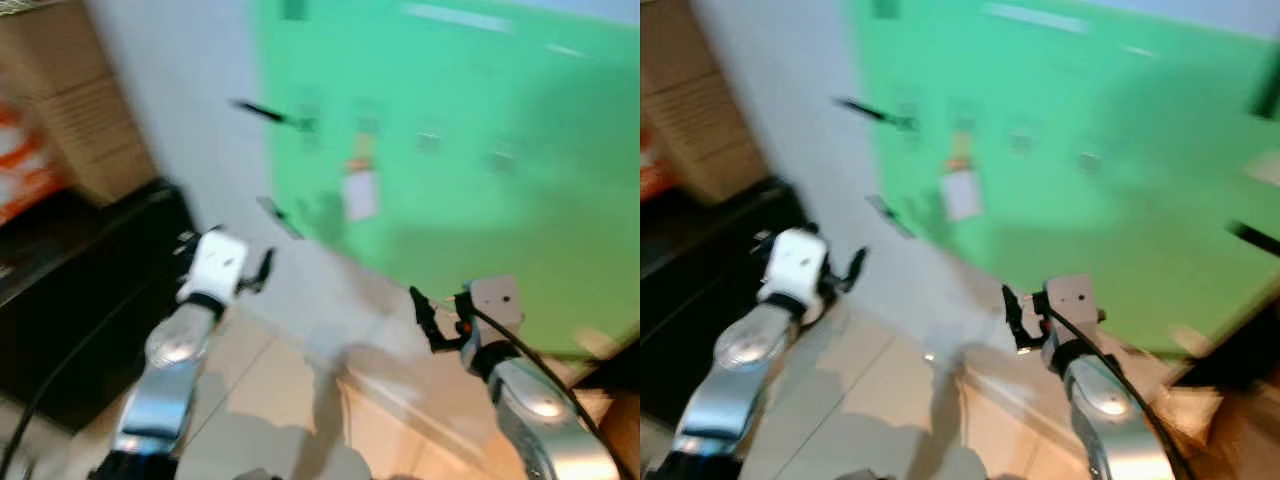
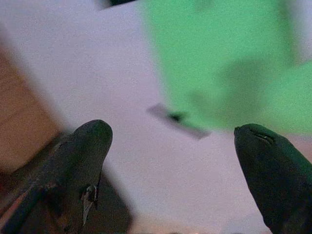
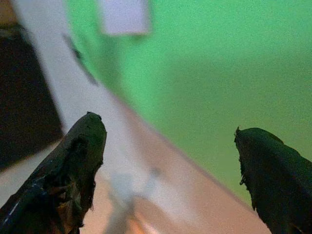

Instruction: Hang keys on a hook

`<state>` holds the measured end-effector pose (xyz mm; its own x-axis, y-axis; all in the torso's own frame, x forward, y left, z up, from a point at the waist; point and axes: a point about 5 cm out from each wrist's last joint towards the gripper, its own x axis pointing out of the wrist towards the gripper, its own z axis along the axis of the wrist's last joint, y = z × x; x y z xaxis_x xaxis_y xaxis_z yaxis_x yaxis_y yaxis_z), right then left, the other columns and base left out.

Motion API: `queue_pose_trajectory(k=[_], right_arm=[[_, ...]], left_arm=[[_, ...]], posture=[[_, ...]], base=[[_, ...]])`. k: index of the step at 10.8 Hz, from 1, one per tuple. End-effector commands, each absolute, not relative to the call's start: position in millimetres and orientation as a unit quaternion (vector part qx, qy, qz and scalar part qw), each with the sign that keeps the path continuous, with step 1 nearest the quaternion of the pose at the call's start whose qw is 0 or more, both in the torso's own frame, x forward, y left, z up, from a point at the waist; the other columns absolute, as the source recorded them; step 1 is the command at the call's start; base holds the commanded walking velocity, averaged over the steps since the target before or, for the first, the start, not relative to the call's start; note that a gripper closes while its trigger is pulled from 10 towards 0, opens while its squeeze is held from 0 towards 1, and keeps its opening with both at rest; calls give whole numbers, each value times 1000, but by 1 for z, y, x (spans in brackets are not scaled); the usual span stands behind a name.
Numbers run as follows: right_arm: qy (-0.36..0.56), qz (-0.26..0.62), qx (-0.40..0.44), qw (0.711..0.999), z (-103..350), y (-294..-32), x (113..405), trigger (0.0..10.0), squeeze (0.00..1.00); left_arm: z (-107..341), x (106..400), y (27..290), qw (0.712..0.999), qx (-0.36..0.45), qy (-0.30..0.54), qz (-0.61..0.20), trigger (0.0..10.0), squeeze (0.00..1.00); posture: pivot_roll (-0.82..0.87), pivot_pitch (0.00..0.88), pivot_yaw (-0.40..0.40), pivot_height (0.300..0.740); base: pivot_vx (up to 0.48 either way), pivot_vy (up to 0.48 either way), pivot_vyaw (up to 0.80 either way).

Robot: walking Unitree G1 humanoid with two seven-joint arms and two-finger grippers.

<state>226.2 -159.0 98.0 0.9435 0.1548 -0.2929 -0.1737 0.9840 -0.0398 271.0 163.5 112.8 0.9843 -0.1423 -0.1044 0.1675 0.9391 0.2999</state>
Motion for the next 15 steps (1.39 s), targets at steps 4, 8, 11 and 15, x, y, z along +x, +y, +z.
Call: queue_pose_trajectory(k=[4,8,11,15], right_arm=[[116,90,-18,989,90,-154,242,10000,1000],[160,94,44,982,69,-150,244,10000,1000],[139,104,35,984,66,-153,236,10000,1000],[141,83,22,986,64,-154,232,10000,1000]], left_arm=[[126,264,174,989,149,-9,23,10000,718],[128,262,179,988,152,-16,27,10000,847],[122,259,168,987,147,5,-57,10000,353],[125,260,163,989,126,-1,-82,10000,0]], posture=[[-36,0,-40,740],[-31,0,-44,740],[-58,0,-17,740],[-87,0,12,740]], base=[[0,0,795],[0,0,797],[0,0,779],[0,0,764]])
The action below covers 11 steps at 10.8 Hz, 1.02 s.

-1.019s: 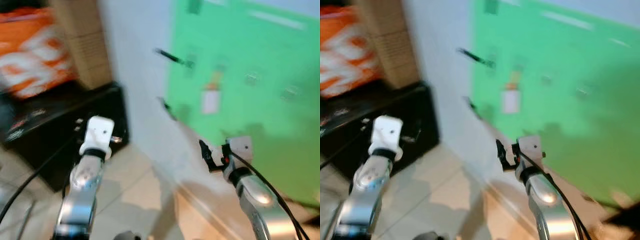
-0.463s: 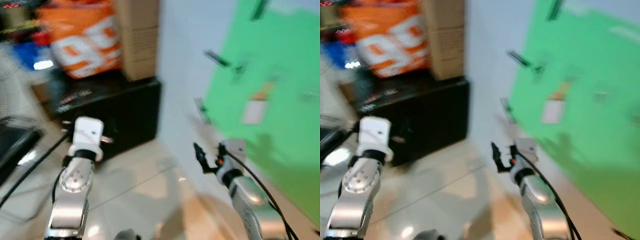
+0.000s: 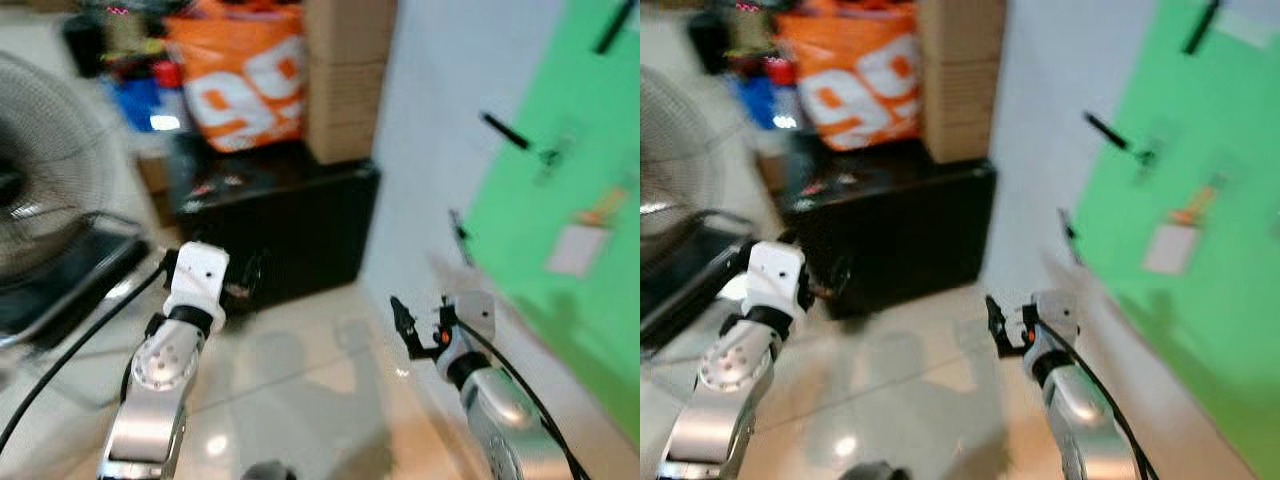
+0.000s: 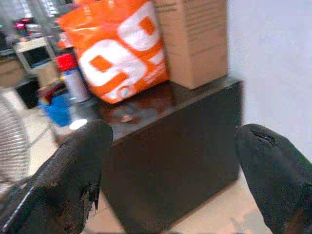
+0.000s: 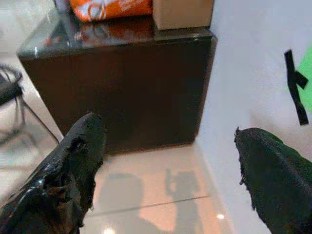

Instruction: Hang keys on a hook

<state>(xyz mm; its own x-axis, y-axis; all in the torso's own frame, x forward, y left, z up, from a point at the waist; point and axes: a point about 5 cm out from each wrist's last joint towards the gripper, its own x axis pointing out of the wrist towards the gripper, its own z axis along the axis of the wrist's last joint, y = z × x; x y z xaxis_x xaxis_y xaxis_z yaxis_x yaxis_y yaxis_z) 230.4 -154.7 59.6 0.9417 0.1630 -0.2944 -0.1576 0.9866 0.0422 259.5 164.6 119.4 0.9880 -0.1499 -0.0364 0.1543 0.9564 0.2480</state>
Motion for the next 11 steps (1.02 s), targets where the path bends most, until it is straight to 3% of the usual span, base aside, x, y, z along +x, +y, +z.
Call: queue_pose_trajectory(k=[1,3,6,9,11], right_arm=[[140,70,-14,988,64,-156,233,10000,1000],[110,41,-50,992,66,-161,236,10000,1000],[128,41,-3,991,68,-160,238,10000,1000],[122,66,-14,990,68,-155,242,10000,1000],[113,82,-15,990,71,-148,245,10000,1000]], left_arm=[[125,262,165,988,129,-1,-81,10000,0],[119,262,173,986,153,12,-63,10000,0],[121,264,176,988,139,13,-66,10000,0],[122,261,176,988,141,11,-66,10000,0],[122,259,178,988,142,14,-65,10000,0]], posture=[[-89,0,13,740],[-85,0,11,740],[-79,0,5,740],[-57,0,-3,740],[-46,0,-6,740]], base=[[0,0,544],[274,0,0],[371,0,0],[396,0,0],[407,0,622]])
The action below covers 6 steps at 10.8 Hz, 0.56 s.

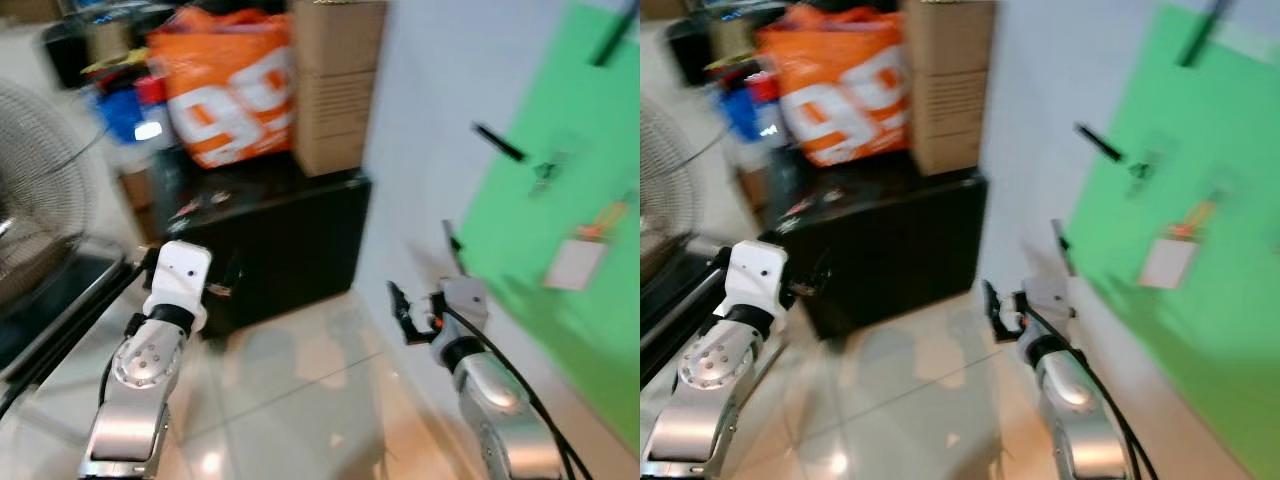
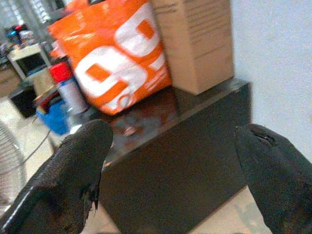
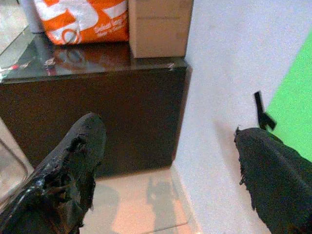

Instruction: Hang keys on a hook

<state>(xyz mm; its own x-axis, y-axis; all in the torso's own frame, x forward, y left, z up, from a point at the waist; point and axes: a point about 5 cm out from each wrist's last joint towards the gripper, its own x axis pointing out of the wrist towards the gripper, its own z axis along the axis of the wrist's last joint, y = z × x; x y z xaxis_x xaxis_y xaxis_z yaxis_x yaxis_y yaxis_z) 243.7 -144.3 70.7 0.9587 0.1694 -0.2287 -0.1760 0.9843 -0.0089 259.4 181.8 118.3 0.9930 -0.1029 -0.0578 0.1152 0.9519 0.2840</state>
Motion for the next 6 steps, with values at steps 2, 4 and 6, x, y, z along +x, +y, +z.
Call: queue_pose_trajectory(k=[2,4,6], right_arm=[[99,70,-11,993,75,-148,249,10000,1000],[98,59,-11,993,77,-150,248,10000,1000],[103,38,-16,994,74,-157,247,10000,1000]], left_arm=[[123,259,181,988,143,16,-63,10000,0],[121,261,180,987,143,18,-66,10000,0],[121,261,177,987,142,17,-70,10000,0]], posture=[[-57,0,3,740],[-65,0,6,740],[-67,0,3,740]], base=[[405,0,800],[405,0,800],[405,0,400]])
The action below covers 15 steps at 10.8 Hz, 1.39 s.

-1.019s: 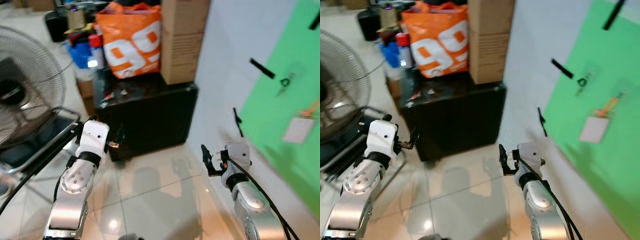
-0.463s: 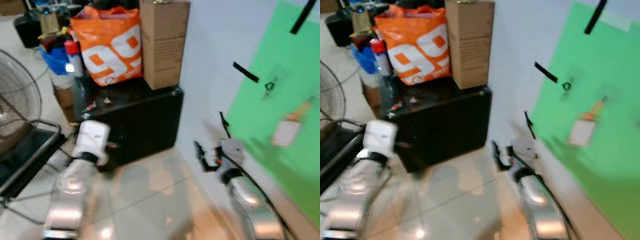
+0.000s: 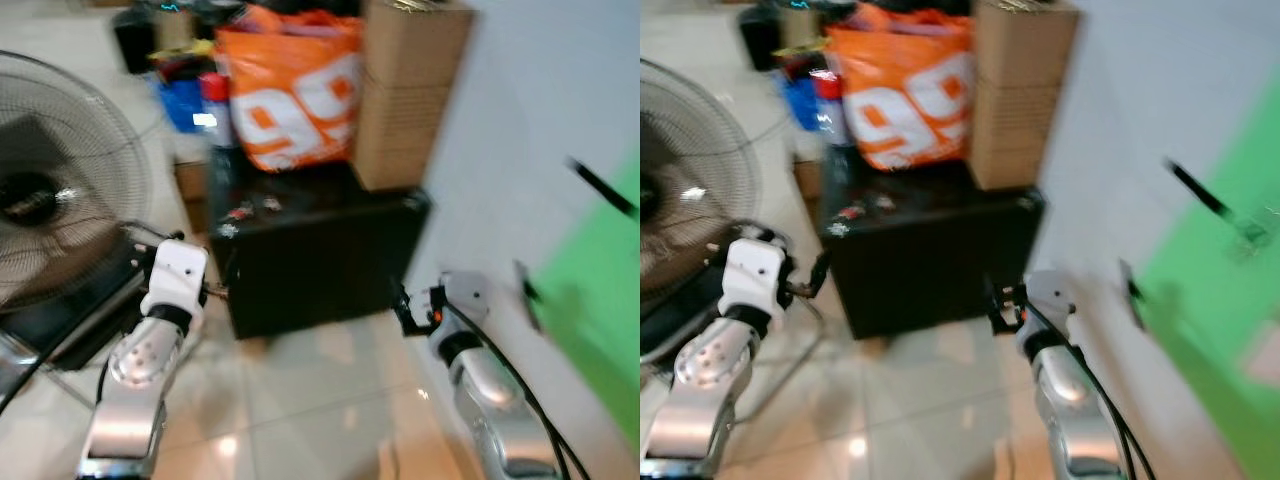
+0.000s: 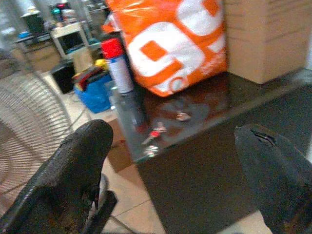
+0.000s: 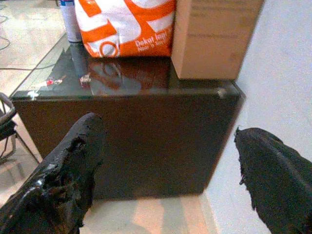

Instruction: Hang keys on a hook

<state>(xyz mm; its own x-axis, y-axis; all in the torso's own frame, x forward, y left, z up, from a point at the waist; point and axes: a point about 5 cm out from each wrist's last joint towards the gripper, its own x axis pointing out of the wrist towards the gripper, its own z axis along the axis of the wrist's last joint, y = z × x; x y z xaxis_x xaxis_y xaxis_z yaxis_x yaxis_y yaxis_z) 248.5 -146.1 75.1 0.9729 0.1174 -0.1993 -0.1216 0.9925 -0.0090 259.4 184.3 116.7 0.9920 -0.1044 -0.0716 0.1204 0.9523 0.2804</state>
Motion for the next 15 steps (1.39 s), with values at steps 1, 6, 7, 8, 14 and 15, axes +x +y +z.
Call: queue_pose_trajectory(k=[1,6,7,8,14,15], right_arm=[[107,40,-17,993,72,-158,246,10000,1000],[112,47,-21,992,71,-157,247,10000,1000],[113,40,-20,993,70,-159,246,10000,1000],[113,38,-18,993,70,-159,246,10000,1000],[119,8,-14,993,69,-166,233,10000,1000],[120,8,-13,993,68,-165,233,10000,1000]], left_arm=[[121,262,176,987,141,17,-71,10000,0],[120,264,178,987,142,19,-71,10000,0],[119,265,178,986,146,19,-75,10000,0],[119,265,179,986,148,19,-77,10000,0],[119,273,176,981,157,19,-110,10000,0],[119,273,176,981,157,19,-112,10000,0]], posture=[[-66,0,0,740],[-75,0,6,740],[-85,0,15,740],[-89,0,19,740],[-126,0,71,740],[-119,0,65,740]], base=[[405,0,0],[406,0,0],[405,0,0],[405,0,0],[407,0,0],[401,0,0]])
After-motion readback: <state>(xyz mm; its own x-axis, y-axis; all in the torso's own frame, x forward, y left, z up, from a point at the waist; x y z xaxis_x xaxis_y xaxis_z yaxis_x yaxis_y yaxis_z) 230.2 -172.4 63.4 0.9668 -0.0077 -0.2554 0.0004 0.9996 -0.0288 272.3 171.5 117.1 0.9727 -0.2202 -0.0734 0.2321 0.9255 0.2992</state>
